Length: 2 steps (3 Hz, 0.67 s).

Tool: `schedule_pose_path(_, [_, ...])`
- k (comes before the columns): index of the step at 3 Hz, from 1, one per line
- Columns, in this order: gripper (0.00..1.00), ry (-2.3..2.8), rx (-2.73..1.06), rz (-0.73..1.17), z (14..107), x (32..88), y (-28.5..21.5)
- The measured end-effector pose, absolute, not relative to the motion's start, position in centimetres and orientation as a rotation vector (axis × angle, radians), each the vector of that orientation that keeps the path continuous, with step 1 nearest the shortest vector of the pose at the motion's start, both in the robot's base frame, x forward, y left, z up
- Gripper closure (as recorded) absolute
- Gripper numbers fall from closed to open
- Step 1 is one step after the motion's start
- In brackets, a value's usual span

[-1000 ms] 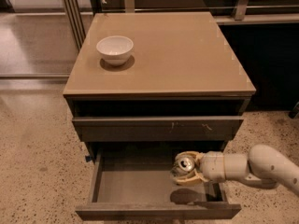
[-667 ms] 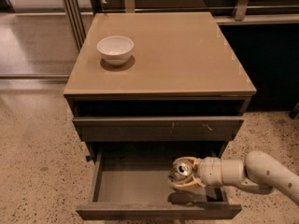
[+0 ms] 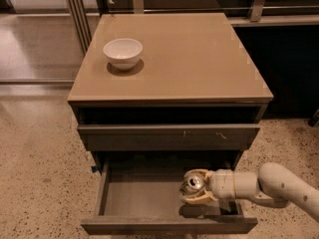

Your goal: Place 7up can into middle drawer

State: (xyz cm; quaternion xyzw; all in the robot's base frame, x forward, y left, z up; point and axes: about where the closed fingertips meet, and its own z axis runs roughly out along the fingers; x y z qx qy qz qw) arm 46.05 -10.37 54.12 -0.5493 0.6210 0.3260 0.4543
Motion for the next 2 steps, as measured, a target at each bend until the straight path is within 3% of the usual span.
schedule_pose_path(2, [1.00,1.531,-1.341,0.829,48.5,48.9,-9.0])
